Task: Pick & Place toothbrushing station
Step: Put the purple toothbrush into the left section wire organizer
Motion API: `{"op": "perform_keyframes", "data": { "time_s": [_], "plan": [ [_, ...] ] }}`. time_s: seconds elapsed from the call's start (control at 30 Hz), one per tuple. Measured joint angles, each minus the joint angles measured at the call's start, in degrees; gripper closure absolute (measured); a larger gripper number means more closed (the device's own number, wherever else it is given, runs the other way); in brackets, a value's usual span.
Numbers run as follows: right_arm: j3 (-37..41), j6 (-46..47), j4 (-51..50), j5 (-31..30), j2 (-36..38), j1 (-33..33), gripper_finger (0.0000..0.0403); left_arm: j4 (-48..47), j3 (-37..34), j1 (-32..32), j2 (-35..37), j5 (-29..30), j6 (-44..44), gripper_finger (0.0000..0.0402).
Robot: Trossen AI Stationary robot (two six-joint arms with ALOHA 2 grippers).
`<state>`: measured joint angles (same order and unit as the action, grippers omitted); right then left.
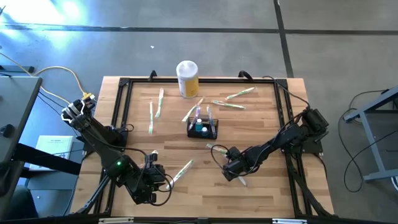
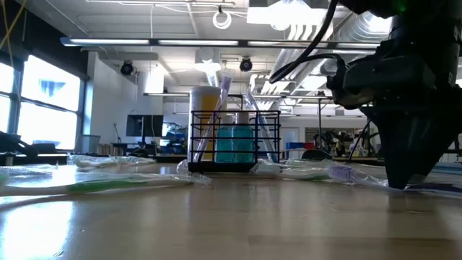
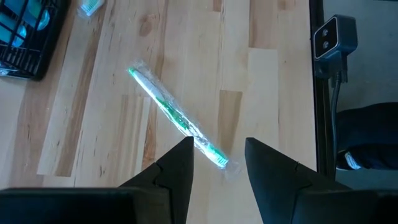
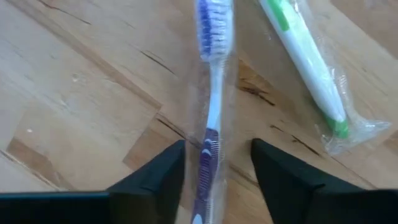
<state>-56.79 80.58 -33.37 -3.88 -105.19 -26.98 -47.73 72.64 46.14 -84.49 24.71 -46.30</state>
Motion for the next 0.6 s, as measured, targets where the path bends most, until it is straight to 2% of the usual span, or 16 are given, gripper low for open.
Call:
{"op": "perform_keyframes", "data": {
  "time_s": [0.27, 0.6],
  "plan": [
    [0.13, -2.53, -2.24, -0.22, 0.04, 0.02, 0.0377, 0.37, 0.0, 0.02, 0.0, 0.0, -0.01, 0.0264],
    [-0.83, -1.97, -3.63, -1.84, -0.15, -1.53, 0.0385, 1.8, 0.0, 0.01, 0.0, -0.21, -0.96, 0.0264]
  ]
}}
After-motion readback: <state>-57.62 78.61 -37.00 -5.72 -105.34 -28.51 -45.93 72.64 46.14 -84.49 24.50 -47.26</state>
